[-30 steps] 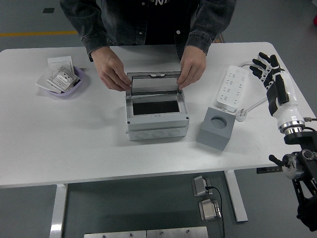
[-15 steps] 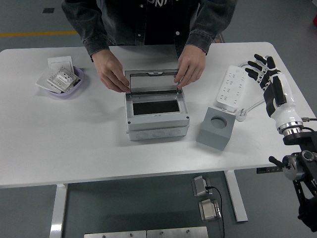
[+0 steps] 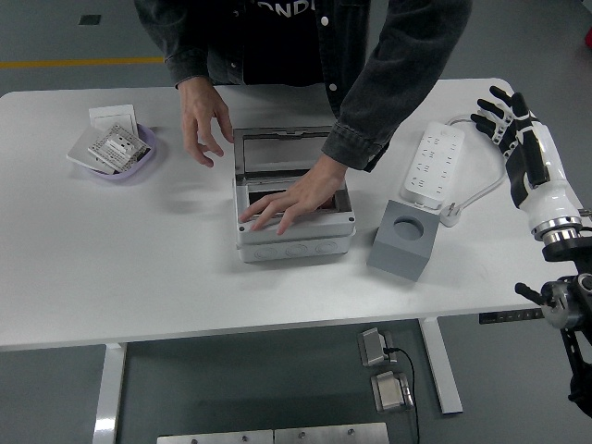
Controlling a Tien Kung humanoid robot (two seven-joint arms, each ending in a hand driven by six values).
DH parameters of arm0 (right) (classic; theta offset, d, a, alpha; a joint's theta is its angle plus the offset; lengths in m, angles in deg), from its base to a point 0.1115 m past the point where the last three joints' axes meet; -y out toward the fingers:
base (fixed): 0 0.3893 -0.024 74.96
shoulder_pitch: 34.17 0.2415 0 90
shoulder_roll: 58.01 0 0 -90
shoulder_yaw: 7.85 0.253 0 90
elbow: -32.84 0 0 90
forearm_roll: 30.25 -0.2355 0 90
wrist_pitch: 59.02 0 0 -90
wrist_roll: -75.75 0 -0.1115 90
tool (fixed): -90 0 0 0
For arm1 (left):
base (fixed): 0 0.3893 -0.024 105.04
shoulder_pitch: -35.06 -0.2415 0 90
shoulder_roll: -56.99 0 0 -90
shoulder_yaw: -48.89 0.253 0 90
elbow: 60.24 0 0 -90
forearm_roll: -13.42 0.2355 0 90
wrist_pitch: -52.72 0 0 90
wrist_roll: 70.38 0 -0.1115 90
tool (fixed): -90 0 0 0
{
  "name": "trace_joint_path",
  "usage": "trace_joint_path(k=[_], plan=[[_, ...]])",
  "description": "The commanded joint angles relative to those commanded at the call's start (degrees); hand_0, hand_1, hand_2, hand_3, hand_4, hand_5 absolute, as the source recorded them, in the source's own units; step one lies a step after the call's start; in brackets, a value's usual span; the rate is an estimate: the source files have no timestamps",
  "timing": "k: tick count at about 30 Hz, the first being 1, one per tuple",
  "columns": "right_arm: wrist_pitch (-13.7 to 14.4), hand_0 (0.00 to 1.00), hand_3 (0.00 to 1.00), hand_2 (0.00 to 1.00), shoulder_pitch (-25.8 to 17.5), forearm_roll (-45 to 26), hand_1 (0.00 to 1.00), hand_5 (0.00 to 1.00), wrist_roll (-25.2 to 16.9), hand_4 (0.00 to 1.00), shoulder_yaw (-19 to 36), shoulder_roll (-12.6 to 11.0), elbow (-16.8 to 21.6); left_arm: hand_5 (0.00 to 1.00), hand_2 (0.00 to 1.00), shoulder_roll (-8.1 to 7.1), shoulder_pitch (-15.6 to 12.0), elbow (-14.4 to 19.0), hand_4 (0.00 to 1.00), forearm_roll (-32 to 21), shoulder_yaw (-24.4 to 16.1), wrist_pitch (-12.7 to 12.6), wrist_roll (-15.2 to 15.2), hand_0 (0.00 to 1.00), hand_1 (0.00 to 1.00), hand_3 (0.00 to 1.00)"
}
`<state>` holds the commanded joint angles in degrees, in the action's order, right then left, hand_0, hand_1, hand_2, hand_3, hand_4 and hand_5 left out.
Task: Pick up the cylinder from the cube,place it in the box,flap close box
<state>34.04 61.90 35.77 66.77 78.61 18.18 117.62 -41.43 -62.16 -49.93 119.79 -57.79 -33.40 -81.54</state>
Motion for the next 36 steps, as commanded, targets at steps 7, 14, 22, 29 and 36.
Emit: trace_joint_path(k=[7,14,22,29,36], plan=[[-0.12,0.881,0.903,0.844,0.11,0.28,0.802,0.985,0.43,0.998,1.08,-1.53,1.06,0.275,0.603,1.05,-2.44,0.00,0.634,5.01,-4.78,0.18,-0.13,0.602,0.663,0.591],[-0.10,0.886,0.904,0.846,0.55,-0.04,0.802,0.988,0.78,0.998,2.62,-4.50,1.68,0.274,0.604,1.83,-3.34,0.00,0.634,5.24,-5.55,0.20,0.03,0.602,0.663,0.592],[-0.19,0.891,0.917,0.848,0.82,-1.30,0.809,0.998,0.77,0.998,6.13,-8.10,-0.36,0.273,0.603,2.35,-4.38,0.00,0.635,6.81,-7.77,0.18,0.31,0.602,0.662,0.591],[-0.27,0.891,0.916,0.846,0.44,-1.43,0.809,0.998,0.75,0.998,9.21,-8.63,-0.54,0.273,0.604,2.50,-4.84,0.00,0.635,8.41,-9.55,0.13,0.53,0.602,0.662,0.592],[0.70,0.887,0.910,0.842,-0.21,-0.71,0.804,0.998,0.46,0.998,8.98,-6.93,0.08,0.273,0.603,2.58,-4.16,0.00,0.636,7.44,-8.74,0.08,0.70,0.602,0.662,0.592]])
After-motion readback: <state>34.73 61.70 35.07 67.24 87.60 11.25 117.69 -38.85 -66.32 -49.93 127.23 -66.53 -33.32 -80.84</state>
